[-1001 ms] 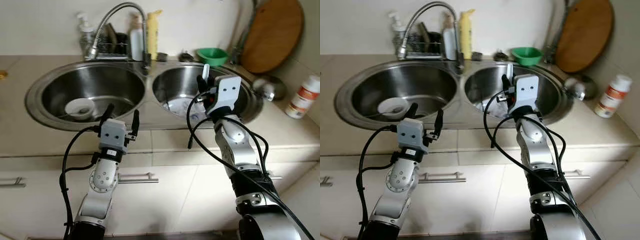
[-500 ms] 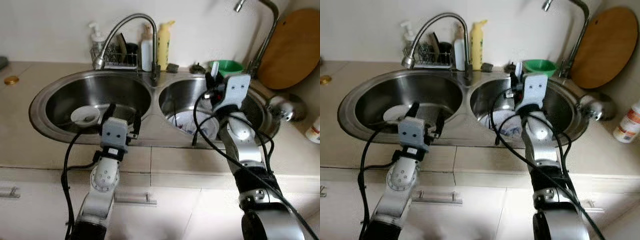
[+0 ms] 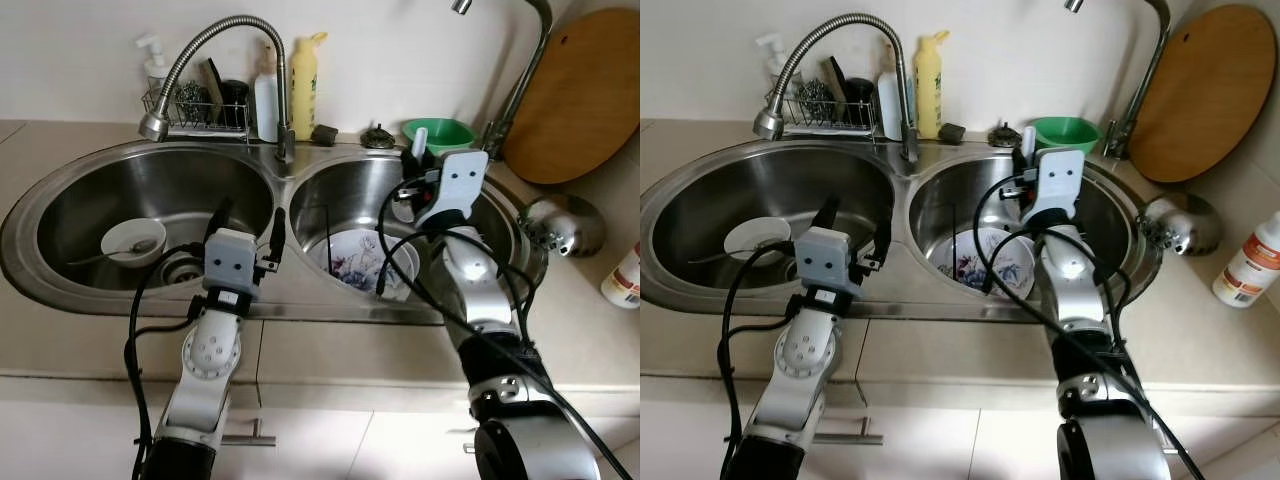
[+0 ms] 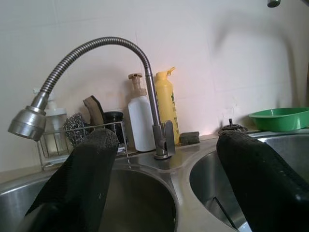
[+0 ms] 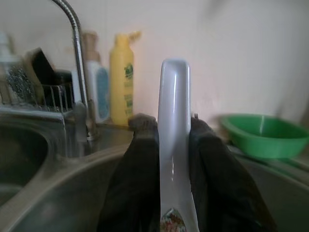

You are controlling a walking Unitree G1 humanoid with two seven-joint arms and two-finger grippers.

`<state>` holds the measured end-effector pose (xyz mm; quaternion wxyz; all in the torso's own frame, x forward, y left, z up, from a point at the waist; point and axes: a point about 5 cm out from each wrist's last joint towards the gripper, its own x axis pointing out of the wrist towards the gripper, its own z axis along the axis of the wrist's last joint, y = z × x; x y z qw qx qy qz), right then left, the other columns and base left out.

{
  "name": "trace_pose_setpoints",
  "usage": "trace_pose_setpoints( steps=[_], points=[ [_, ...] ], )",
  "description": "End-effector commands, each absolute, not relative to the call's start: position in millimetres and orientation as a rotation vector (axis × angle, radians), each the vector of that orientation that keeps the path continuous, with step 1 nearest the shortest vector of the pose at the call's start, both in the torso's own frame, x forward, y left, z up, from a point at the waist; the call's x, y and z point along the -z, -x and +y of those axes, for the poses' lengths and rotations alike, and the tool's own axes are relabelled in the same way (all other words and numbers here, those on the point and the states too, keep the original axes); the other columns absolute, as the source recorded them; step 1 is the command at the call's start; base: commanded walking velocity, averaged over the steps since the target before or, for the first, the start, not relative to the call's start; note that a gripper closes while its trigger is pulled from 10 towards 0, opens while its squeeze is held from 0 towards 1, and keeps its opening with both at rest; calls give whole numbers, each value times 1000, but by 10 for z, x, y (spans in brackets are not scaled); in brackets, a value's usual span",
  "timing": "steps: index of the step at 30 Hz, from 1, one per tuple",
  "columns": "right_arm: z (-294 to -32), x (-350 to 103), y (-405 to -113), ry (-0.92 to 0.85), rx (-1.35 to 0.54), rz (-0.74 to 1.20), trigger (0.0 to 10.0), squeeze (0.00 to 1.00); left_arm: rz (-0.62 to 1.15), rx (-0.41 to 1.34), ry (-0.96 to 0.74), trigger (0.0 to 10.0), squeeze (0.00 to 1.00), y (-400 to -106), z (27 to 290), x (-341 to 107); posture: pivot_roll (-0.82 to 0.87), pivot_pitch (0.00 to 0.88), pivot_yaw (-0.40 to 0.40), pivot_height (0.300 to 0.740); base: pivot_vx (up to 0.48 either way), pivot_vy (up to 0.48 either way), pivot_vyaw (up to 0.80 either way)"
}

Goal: Kitchen organization

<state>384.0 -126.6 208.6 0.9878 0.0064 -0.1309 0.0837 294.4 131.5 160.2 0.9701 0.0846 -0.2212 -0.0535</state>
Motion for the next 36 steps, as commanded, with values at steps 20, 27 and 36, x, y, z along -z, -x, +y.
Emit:
trace_pose_setpoints(
  steps=[20, 27, 36],
  points=[
    [-1499, -1619, -3931, -107, -53, 100, 10000, 1000, -413, 150, -177, 10000, 0, -2946, 1276, -1543, 105, 0, -29, 740, 0, 0, 0],
    [-1426, -1748, -3918, -167, -92, 4, 10000, 1000, -409, 147, -173, 10000, 0, -2947, 1280, -1539, 107, 0, -30, 740, 0, 0, 0],
    [-1324, -2227, -3803, -262, -154, -324, 10000, 0, -466, 145, -188, 10000, 0, -2929, 1274, -1636, 109, 0, -28, 740, 0, 35, 0]
  ],
)
